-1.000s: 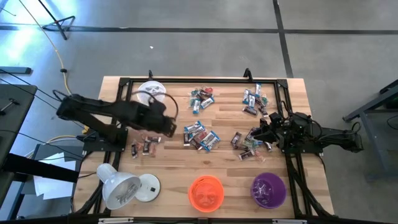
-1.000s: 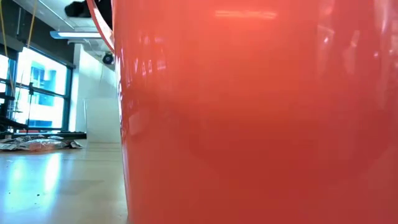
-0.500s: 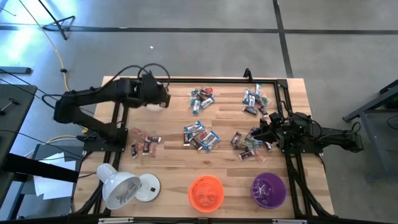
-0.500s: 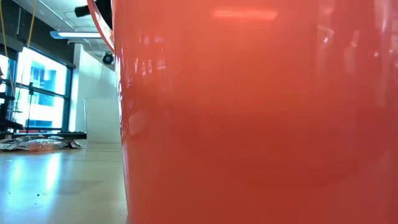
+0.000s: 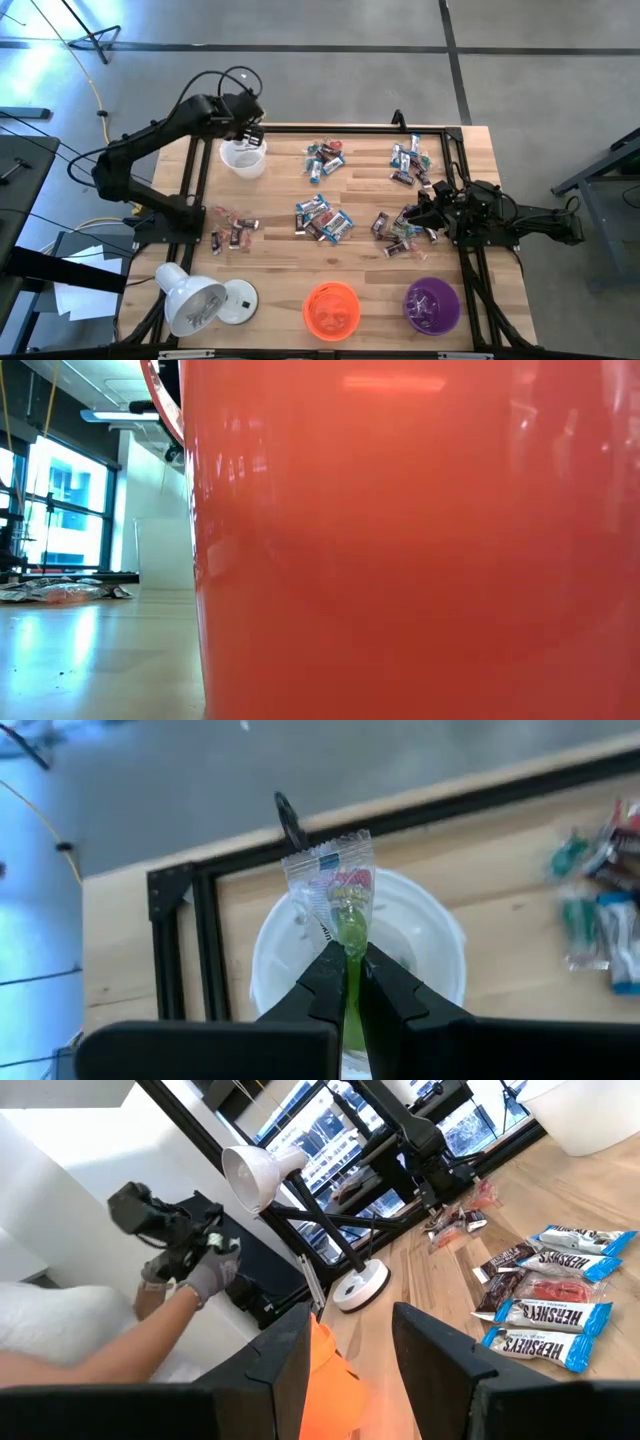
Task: Organize candy in baskets
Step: Put the green gummy into the white bucket, then put the orange gummy into the white bucket
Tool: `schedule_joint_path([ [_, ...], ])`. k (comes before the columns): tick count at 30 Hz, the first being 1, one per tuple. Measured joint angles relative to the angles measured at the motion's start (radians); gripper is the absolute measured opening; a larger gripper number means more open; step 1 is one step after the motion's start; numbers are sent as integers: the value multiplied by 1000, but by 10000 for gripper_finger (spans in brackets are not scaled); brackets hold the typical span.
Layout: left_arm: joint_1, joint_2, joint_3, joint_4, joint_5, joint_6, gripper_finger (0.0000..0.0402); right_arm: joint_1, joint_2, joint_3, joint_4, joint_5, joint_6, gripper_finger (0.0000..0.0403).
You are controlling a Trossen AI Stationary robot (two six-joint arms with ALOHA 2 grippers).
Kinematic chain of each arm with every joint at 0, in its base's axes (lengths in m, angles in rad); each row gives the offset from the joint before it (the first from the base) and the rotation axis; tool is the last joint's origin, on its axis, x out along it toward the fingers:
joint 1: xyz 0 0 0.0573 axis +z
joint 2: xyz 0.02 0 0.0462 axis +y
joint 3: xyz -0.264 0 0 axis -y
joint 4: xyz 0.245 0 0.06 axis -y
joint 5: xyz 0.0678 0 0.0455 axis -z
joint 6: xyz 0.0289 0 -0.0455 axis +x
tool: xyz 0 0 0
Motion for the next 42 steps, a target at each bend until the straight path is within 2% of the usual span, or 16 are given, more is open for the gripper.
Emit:
schedule_joint_path([
  [6,92,30,1,21,68,102,13,0,0,0,0,0,0,138],
  [12,148,49,1,20,123,147,56,0,0,0,0,0,0,138],
  [18,159,49,1,18,157,175,90,0,0,0,0,0,0,138],
  [25,135,49,1,8,197,163,94,0,0,0,0,0,0,138],
  [33,3,49,1,-36,253,103,94,0,0,0,0,0,0,138],
  [42,-317,49,1,-55,275,-219,94,0,0,0,0,0,0,138],
])
